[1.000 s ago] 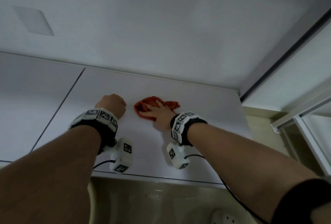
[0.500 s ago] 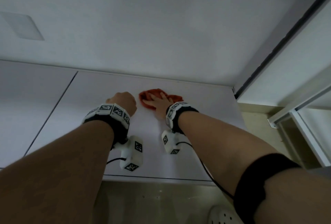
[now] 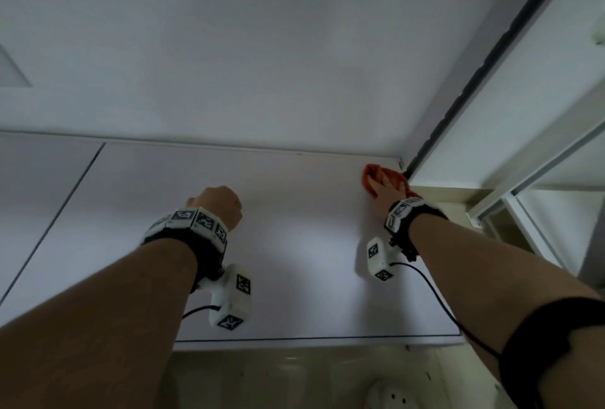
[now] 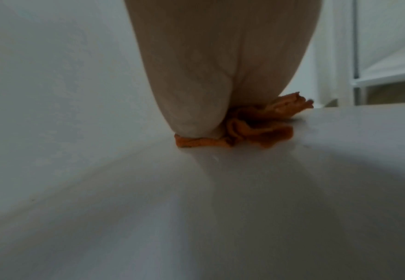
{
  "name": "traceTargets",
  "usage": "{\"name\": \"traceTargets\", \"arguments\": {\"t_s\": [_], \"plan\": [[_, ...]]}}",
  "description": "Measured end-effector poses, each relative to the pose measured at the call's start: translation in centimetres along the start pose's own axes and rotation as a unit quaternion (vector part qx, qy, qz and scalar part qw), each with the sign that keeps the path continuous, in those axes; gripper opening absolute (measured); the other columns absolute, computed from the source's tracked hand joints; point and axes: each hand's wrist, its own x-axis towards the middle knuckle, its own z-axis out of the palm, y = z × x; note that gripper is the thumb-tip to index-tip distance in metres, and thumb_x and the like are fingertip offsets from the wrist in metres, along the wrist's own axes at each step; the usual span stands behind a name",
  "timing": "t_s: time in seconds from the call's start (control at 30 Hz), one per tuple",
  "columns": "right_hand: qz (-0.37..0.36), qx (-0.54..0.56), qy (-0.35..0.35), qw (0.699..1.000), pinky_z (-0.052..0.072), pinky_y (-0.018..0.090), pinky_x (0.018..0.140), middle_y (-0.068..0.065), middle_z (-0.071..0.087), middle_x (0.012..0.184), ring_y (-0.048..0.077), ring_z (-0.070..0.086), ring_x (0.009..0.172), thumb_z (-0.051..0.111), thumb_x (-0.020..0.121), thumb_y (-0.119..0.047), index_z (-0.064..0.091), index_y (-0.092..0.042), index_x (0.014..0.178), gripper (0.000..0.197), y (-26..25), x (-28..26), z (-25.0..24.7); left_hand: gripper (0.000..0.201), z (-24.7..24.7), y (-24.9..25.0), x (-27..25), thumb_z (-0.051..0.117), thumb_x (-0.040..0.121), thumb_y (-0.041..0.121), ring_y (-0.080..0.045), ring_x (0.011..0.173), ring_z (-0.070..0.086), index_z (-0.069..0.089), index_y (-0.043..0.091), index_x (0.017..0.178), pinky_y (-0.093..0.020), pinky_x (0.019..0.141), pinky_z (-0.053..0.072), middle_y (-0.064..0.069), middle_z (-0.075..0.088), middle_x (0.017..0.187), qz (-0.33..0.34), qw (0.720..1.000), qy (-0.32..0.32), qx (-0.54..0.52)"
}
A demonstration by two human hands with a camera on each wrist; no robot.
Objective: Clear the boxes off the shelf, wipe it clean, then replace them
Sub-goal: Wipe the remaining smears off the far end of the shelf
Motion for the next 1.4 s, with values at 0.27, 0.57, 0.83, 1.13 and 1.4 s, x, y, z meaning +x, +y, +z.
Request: {"name": "traceTargets", "arguments": {"t_s": [0.27, 0.57, 0.83, 1.13, 1.4], "plan": [[-0.016, 0.062, 0.003, 0.998, 0.005, 0.055, 0.115, -0.006, -0.009, 0.159, 0.038, -0.009, 0.144, 0.031, 0.095, -0.008, 0.005, -0.04, 0.148, 0.067, -2.3, -5.2, 2.8, 0.039, 0.5, -0.8, -2.4, 0.041, 0.092, 0.013, -0.024, 0.122, 0.051, 0.061, 0.026, 0.123, -0.038, 0.106, 0.039, -0.001, 0.054, 0.133, 0.012, 1.0, -0.012, 0.016], [-0.246, -0.018, -0.04, 0.968, 0.002, 0.058, 0.115, -0.012, -0.01, 0.158, 0.038, -0.012, 0.144, 0.042, 0.089, -0.007, 0.004, -0.043, 0.147, 0.078, -13.1, -10.7, 6.5, 0.043, 0.8, -2.9, -6.1, 0.043, 0.091, 0.01, -0.022, 0.127, 0.046, 0.059, 0.027, 0.127, -0.036, 0.111, 0.033, 0.0, 0.05, 0.138, 0.011, 1.0, -0.022, 0.001], [-0.274, -0.074, -0.055, 0.957, 0.004, 0.057, 0.114, -0.014, -0.01, 0.157, 0.035, -0.01, 0.145, 0.039, 0.092, -0.008, 0.006, -0.046, 0.147, 0.074, -9.7, -13.8, 8.5, 0.046, 1.6, -1.9, -9.5, 0.04, 0.09, 0.008, -0.021, 0.125, 0.048, 0.059, 0.028, 0.126, -0.037, 0.11, 0.034, 0.0, 0.053, 0.135, 0.038, 0.999, -0.025, 0.012], [0.02, 0.125, -0.04, 0.991, 0.009, 0.058, 0.113, -0.013, -0.01, 0.158, 0.036, -0.009, 0.144, 0.04, 0.093, -0.008, 0.01, -0.046, 0.146, 0.071, 2.3, -16.0, 7.2, 0.043, 1.6, 0.9, -11.6, 0.038, 0.091, 0.005, -0.023, 0.125, 0.047, 0.062, 0.024, 0.121, -0.037, 0.109, 0.035, -0.002, 0.052, 0.136, 0.081, 0.996, -0.013, -0.017], [-0.062, 0.088, -0.067, 0.992, 0.003, 0.057, 0.114, -0.015, -0.017, 0.156, 0.037, -0.015, 0.143, 0.043, 0.09, -0.013, 0.004, -0.048, 0.146, 0.076, -1.4, -18.0, 8.6, 0.043, 1.8, 0.6, -12.1, 0.039, 0.091, 0.005, -0.023, 0.124, 0.049, 0.064, 0.025, 0.12, -0.037, 0.109, 0.035, -0.001, 0.054, 0.134, 0.079, 0.996, 0.0, -0.03]]}}
